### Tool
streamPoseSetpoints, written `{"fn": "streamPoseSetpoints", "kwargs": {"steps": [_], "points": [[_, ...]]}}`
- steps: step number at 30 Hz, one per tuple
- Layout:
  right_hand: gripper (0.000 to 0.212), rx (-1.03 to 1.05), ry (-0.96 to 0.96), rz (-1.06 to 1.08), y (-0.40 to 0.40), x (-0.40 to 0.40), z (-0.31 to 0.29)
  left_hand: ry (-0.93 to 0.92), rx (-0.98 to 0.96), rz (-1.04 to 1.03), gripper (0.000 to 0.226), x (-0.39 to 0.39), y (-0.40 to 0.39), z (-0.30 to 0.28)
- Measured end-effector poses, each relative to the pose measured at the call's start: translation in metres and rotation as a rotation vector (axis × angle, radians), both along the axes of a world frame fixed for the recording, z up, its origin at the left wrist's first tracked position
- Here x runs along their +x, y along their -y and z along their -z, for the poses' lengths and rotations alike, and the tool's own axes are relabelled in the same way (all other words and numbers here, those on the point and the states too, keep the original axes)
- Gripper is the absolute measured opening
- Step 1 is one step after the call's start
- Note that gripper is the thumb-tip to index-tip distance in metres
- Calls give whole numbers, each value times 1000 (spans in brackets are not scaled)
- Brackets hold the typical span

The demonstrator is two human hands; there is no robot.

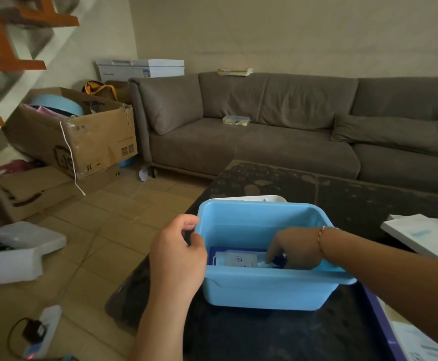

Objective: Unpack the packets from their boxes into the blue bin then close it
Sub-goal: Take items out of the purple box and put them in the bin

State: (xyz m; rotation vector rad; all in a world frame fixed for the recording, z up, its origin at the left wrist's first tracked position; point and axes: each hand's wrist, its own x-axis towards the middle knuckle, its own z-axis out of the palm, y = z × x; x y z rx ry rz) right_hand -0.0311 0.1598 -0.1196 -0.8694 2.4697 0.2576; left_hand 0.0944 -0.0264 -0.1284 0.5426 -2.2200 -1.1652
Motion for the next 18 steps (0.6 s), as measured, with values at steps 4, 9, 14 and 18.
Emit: {"fn": "streamPoseSetpoints", "kwargs": {"steps": [4,9,14,18], "points": [[43,69,88,-89,5,-3,-1,-7,-22,0,26,0,0,0],[46,56,194,-95,9,-2,0,-19,-22,4,25,-1,2,1],[42,-217,-49,-23,-3,17,-22,-81,-169,-101,18,1,-8,-2],[27,-934,-308,225,-64,61,-58,-562,-396,61,18,16,-50,-16]]}}
